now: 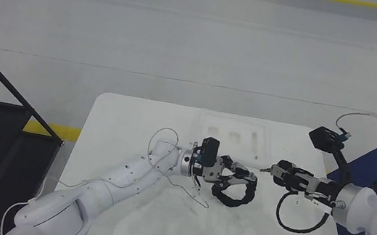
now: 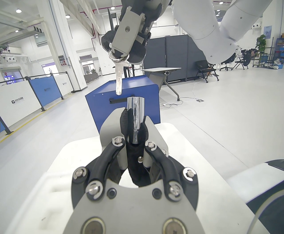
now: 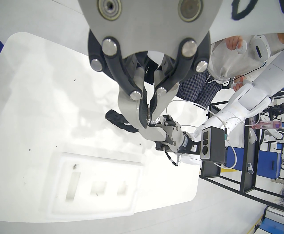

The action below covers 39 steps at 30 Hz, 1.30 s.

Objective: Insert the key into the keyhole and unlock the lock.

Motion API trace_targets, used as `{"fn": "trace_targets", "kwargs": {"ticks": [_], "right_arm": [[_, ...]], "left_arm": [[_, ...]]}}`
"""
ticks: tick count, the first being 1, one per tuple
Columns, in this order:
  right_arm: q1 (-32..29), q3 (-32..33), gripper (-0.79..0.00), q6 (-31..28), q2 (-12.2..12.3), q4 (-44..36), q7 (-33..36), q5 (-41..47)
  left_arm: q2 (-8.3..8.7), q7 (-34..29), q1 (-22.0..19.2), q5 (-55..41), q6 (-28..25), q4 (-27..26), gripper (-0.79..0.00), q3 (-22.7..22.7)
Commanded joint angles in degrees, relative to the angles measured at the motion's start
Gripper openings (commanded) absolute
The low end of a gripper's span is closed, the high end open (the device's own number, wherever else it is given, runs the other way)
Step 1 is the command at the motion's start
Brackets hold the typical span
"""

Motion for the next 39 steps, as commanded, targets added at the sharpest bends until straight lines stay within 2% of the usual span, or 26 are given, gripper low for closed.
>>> {"fn": "trace_targets", "kwargs": {"ticks": [1, 18, 39], "right_arm": [[0.05, -0.11, -0.785, 0.08, 0.07, 0.00, 0.36, 0.04], [0.93, -0.50, -0.785, -0.37, 0.48, 0.00, 1.70, 3.01], [1.30, -2.06, -0.785, 0.39, 0.91, 0.00, -0.49, 2.46]], "left_arm": [[-0.18, 0.19, -0.19, 0.26, -0.08, 0.25, -0.785, 0.09], [-1.66, 1.12, -1.11, 1.56, 0.85, 2.46, -0.785, 0.71], [-1.64, 1.25, -0.95, 2.31, 0.98, 2.00, -0.785, 0.36]]}}
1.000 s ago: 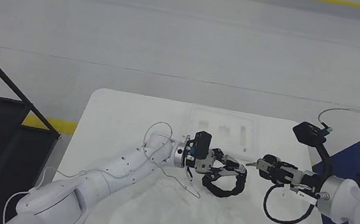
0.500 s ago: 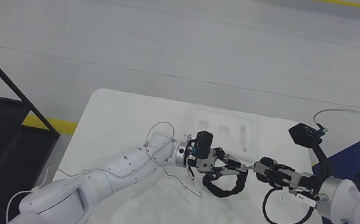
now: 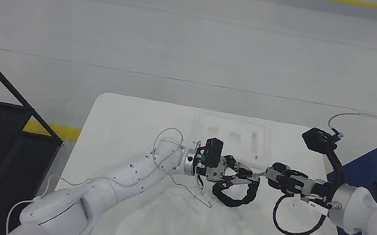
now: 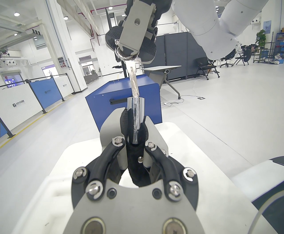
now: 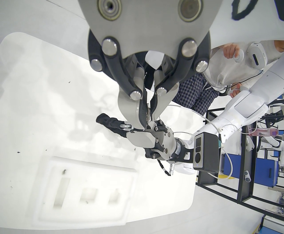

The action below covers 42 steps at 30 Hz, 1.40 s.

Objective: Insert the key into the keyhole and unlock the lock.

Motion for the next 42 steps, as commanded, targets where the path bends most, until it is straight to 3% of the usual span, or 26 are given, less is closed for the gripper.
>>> {"fn": "trace_targets", "kwargs": {"ticks": [1, 42], "right_arm": [[-0.11, -0.03, -0.785, 0.11, 0.03, 0.00, -0.14, 0.09], [-1.23, -1.50, -0.785, -0.92, 0.58, 0.00, -3.82, -0.33]], "left_arm": [[0.01, -0.11, 0.03, 0.07, -0.10, -0.19, -0.785, 0.03], [0.76, -0.65, -0.28, -5.14, -0.65, -1.59, -0.785, 1.07]]}}
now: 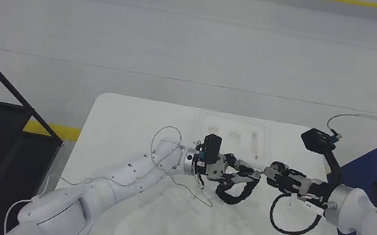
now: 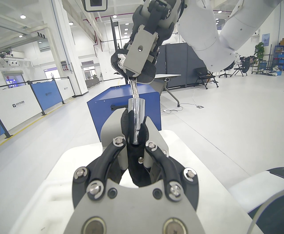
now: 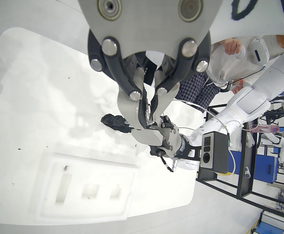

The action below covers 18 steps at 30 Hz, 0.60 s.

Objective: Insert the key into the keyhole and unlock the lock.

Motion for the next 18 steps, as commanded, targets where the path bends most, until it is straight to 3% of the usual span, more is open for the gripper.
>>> {"fn": "trace_targets", "kwargs": {"ticks": [1, 18], "right_arm": [[0.03, -0.38, -0.785, -0.06, 0.02, 0.00, -0.08, -0.30], [2.30, -4.94, -0.785, 1.31, 0.14, 0.00, -0.21, -5.77]], "left_arm": [[0.03, -0.04, -0.13, -0.01, -0.04, -0.12, -0.785, 0.13], [-0.04, -0.05, -0.53, -0.36, -0.05, -0.16, -0.785, 0.70]]}}
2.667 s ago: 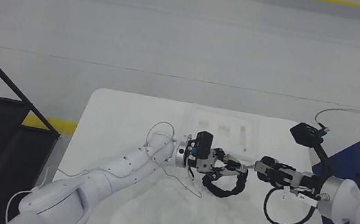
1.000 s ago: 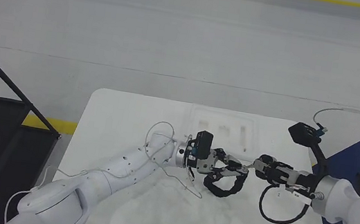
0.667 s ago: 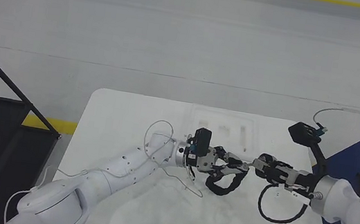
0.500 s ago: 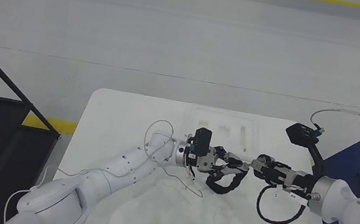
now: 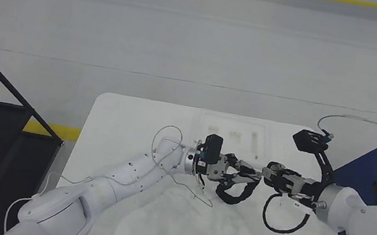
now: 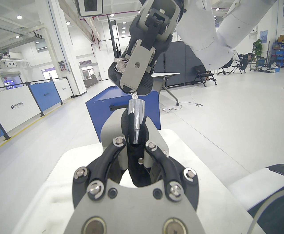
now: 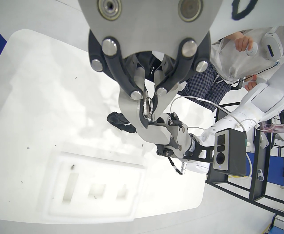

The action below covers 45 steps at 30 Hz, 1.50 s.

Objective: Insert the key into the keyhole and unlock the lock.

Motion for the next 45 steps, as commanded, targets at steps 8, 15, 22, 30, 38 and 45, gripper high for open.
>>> {"fn": "trace_targets", "kwargs": {"ticks": [8, 15, 22, 30, 38, 45], "right_arm": [[0.74, -1.04, -0.785, 2.09, -0.28, 0.00, -1.20, 1.37], [0.14, 0.02, -0.785, 4.07, -0.48, 0.00, -2.46, 4.40], [-0.16, 0.38, -0.785, 3.94, -0.41, 0.00, -2.05, 5.31], [-0.33, 0.09, -0.785, 3.57, -0.39, 0.00, -2.12, 6.19], [0.01, 0.18, 0.000, 3.63, -0.35, 0.00, -2.07, 7.03], [-0.11, 1.79, 0.000, -0.74, -0.33, 0.00, -2.84, 9.15]], "left_arm": [[0.00, 0.52, 0.35, -1.19, 0.52, 0.20, -0.785, -0.17], [0.32, 1.51, 0.83, -1.57, 1.51, -0.31, -0.785, -0.19], [0.59, 2.03, 0.92, -1.96, 2.03, -0.78, -0.785, 0.02], [0.82, 1.87, 0.80, -2.24, 1.87, -1.02, -0.785, 0.71], [1.01, 1.70, 0.46, -2.96, 1.70, -0.46, -0.785, 1.15], [1.49, 0.40, 0.68, -4.77, 0.40, 0.33, -0.785, 1.24]]}}
